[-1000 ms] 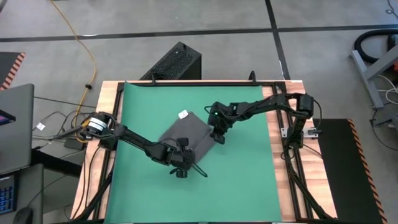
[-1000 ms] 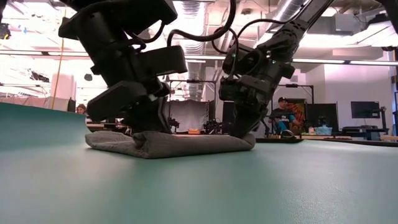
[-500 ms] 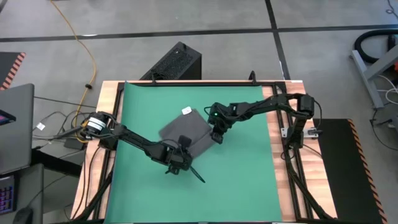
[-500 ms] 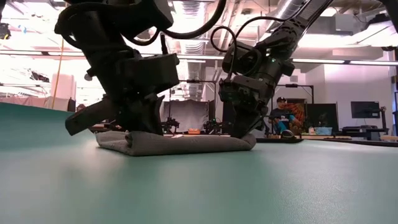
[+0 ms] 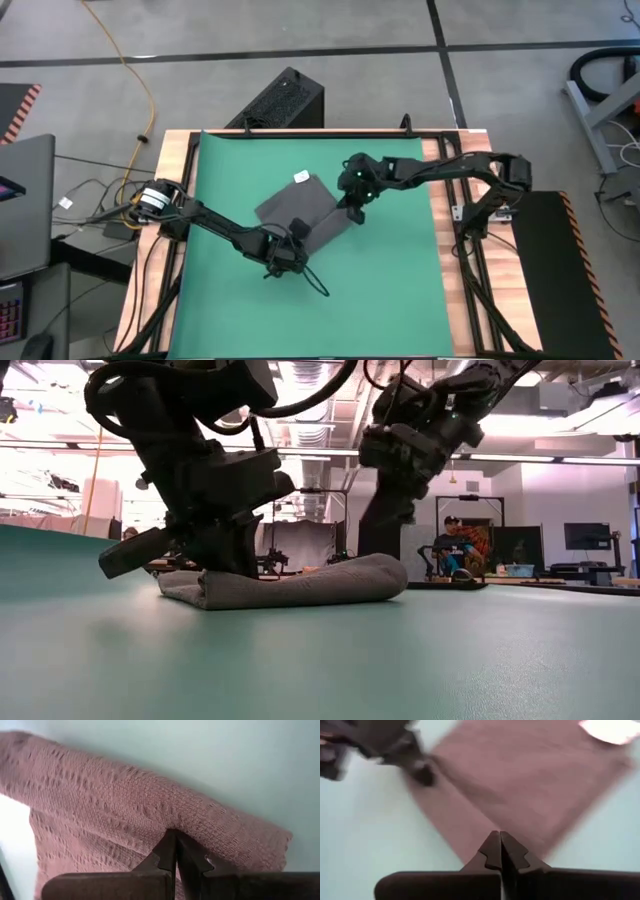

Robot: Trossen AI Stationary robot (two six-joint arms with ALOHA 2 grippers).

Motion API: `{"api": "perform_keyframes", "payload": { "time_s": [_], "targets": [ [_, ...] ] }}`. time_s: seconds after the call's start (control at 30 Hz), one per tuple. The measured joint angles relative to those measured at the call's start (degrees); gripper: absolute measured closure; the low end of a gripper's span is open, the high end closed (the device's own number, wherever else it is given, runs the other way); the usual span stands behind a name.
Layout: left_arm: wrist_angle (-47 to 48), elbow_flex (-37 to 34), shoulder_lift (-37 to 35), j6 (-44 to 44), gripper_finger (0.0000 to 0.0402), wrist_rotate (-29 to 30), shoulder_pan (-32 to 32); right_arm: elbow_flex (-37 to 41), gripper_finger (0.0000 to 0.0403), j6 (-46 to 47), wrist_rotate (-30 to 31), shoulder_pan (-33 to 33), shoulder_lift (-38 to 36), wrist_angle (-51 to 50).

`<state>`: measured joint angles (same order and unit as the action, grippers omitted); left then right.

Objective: Roll towel
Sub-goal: Roll the gray towel

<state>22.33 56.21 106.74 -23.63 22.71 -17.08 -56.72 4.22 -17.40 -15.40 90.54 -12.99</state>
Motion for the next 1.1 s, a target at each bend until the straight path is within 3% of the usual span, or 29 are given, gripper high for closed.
{"api": "perform_keyframes", "payload": {
  "time_s": [0.1, 0.3, 0.63, 0.9, 1.1],
  "targets": [
    [0.0, 0.0, 0.0, -3.8, 0.0401, -0.1, 0.0, 0.8, 0.0397, -0.2, -6.5, -0.2, 2.4, 5.9],
    [-0.2, 0.0, -0.1, -5.9, 0.0401, -1.4, 0.3, -1.7, 0.0398, -2.2, -9.2, -4.4, 9.5, 15.2],
    [-0.4, 0.0, -0.1, -11.1, 0.0401, -0.5, 0.4, -7.0, 0.04, -9.1, -9.6, -6.8, 19.5, 12.9],
    [-1.1, 0.1, 0.2, -13.4, 0.0401, 3.1, 0.3, -7.0, 0.04, -9.4, -2.2, -7.8, 20.2, 4.4],
    [-1.8, 0.0, 0.4, -20.1, 0.0401, 11.5, 0.4, -7.0, 0.04, -6.2, -1.9, -7.9, 19.8, -0.8]
  ]
}}
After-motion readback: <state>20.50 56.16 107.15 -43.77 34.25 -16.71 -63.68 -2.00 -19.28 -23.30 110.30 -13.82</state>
